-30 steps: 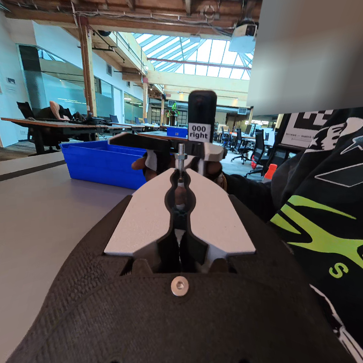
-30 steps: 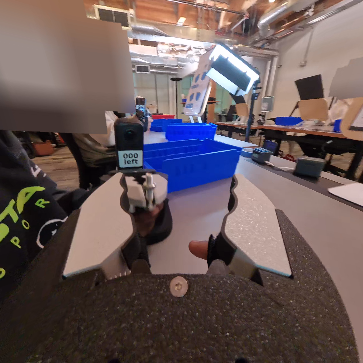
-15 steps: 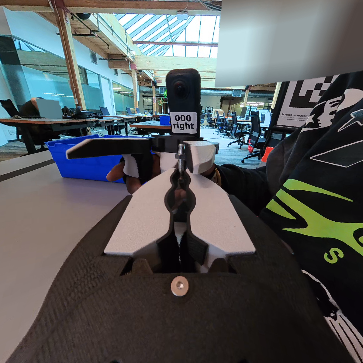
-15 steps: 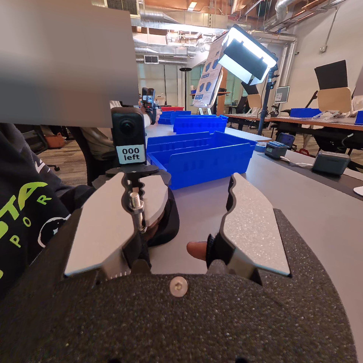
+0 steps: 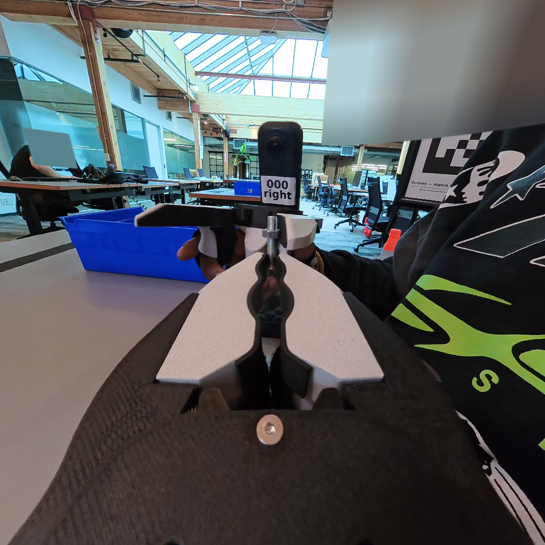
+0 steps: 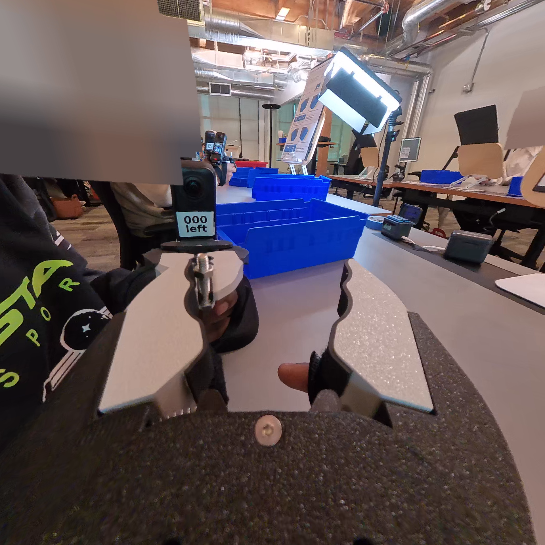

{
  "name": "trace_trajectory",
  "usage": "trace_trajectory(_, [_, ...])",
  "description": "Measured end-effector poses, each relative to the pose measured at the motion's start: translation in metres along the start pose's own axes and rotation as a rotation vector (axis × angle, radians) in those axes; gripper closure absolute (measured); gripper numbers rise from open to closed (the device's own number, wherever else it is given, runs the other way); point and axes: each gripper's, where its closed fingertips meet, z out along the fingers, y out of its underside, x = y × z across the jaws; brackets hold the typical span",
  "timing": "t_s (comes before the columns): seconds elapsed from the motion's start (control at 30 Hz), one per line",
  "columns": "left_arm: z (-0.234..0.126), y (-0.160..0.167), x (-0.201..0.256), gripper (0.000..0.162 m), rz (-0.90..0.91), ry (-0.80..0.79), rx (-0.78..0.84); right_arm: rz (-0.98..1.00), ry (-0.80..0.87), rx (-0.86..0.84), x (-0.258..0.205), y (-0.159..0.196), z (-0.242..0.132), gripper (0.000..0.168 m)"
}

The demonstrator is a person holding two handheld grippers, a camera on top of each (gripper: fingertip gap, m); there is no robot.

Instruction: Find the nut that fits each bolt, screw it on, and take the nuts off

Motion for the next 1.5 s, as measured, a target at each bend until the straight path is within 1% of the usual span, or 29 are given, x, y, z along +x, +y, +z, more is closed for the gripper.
trace_trajectory(0.17, [-0.002, -0.003, -0.001, 0.157, -0.011, -0.001, 0.018, 0.011, 0.023, 0.016, 0.007, -0.002, -0.013, 0.073])
trace_trajectory(0.2, [-0.003, -0.003, -0.001, 0.157, -0.011, -0.001, 0.021, 0.012, 0.035, 0.018, 0.010, -0.002, -0.016, 0.080])
trace_trajectory(0.23, [-0.003, -0.005, 0.000, 0.157, -0.013, 0.012, 0.033, 0.006, 0.063, 0.018, 0.015, -0.002, -0.020, 0.092])
trace_trajectory(0.33, [-0.004, -0.006, 0.000, 0.157, -0.019, 0.008, 0.037, -0.007, 0.098, 0.023, 0.023, 0.000, -0.030, 0.102])
trace_trajectory(0.43, [-0.004, -0.005, -0.001, 0.157, -0.018, 0.004, 0.033, 0.017, 0.057, 0.048, 0.015, -0.003, -0.031, 0.099])
trace_trajectory(0.53, [-0.003, -0.003, -0.002, 0.157, -0.017, -0.002, 0.024, 0.031, -0.006, 0.069, 0.002, -0.007, -0.024, 0.093])
trace_trajectory(0.83, [-0.001, 0.001, -0.001, 0.157, -0.001, -0.004, -0.004, 0.028, -0.092, 0.038, -0.020, -0.008, 0.017, 0.078])
trace_trajectory(1.0, [0.000, 0.002, 0.001, 0.157, 0.003, 0.004, -0.008, 0.008, -0.091, 0.005, -0.020, -0.003, 0.030, 0.079])
trace_trajectory(1.17, [0.000, 0.003, 0.002, 0.157, 0.004, 0.010, -0.009, 0.011, -0.072, 0.003, -0.014, -0.002, 0.022, 0.079])
trace_trajectory(1.5, [-0.002, -0.001, 0.001, 0.157, -0.011, 0.011, 0.011, 0.034, 0.007, 0.025, 0.005, -0.005, -0.014, 0.075])
